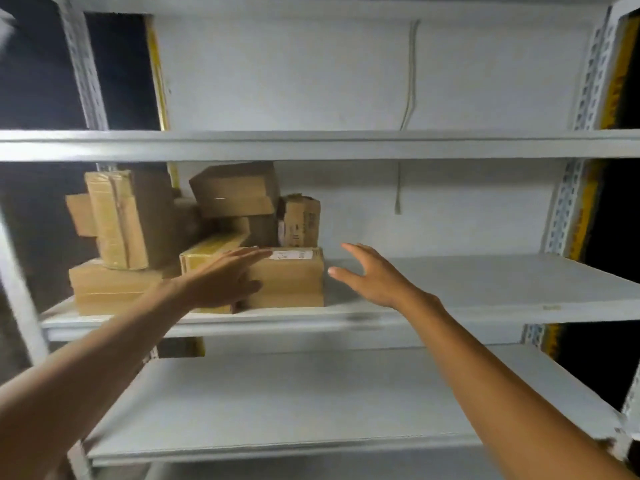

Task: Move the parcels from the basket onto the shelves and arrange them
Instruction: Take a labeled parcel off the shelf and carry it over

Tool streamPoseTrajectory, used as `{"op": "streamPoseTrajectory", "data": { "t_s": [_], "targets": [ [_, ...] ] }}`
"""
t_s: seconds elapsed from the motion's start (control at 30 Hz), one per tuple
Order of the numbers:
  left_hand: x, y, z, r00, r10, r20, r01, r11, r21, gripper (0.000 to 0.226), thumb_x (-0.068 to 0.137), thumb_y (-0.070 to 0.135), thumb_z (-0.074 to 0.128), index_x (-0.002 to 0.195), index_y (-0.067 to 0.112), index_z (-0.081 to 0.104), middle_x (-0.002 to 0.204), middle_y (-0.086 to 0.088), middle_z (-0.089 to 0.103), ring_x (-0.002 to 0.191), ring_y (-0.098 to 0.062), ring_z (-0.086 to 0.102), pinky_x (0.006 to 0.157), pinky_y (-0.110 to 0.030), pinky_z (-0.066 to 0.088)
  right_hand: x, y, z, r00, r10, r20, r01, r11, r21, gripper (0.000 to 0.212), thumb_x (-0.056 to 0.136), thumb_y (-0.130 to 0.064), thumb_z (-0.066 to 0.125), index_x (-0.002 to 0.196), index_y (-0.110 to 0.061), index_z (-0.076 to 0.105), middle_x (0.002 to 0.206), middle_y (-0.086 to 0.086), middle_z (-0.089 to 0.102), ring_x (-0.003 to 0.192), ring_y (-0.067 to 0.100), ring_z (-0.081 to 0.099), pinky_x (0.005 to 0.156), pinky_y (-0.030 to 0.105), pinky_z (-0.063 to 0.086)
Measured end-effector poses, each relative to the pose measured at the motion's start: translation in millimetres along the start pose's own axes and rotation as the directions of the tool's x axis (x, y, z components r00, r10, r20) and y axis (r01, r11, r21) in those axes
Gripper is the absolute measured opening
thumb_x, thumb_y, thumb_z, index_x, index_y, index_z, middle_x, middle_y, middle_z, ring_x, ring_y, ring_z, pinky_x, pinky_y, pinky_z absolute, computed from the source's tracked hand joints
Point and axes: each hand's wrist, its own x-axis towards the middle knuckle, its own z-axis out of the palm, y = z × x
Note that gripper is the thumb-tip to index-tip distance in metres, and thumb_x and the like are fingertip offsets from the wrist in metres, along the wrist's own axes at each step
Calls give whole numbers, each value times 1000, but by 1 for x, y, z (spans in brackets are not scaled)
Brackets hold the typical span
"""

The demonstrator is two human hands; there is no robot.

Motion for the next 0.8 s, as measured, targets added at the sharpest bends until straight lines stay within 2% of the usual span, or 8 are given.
{"op": "streamPoseTrajectory", "data": {
  "t_s": [0.23,0.5,0.67,0.8],
  "targets": [
    [-1,-60,-13,994,-103,-43,102,995,-7,63,94,29,59,149,28,28,154,1,31,141,-19,29,113,-38,28,57,-9,22,999,-24,23,24,1000,-3,72,93,-53,54,153,-28,24,161,-1,21,146,20,25,114,38,27],
    [56,-98,-13,973,-191,-133,189,982,-28,67,93,29,60,150,28,25,153,-3,32,138,-26,35,108,-40,37,153,-5,30,994,-105,-3,105,994,23,73,91,-57,54,153,-33,23,161,-1,21,146,23,24,113,40,28],
    [91,-122,-9,956,-239,-172,241,970,-10,68,96,28,55,152,30,17,159,-4,18,142,-34,23,111,-48,31,212,2,41,989,-142,-34,145,985,94,72,91,-55,56,152,-35,24,159,-1,27,142,24,31,100,32,34],
    [110,-141,2,950,-265,-166,266,964,-12,72,95,29,56,152,27,13,159,-6,15,143,-35,20,112,-51,31,246,9,53,983,-168,-69,174,981,89,72,90,-53,58,151,-36,25,159,0,25,143,24,30,105,37,36]
  ]
}}
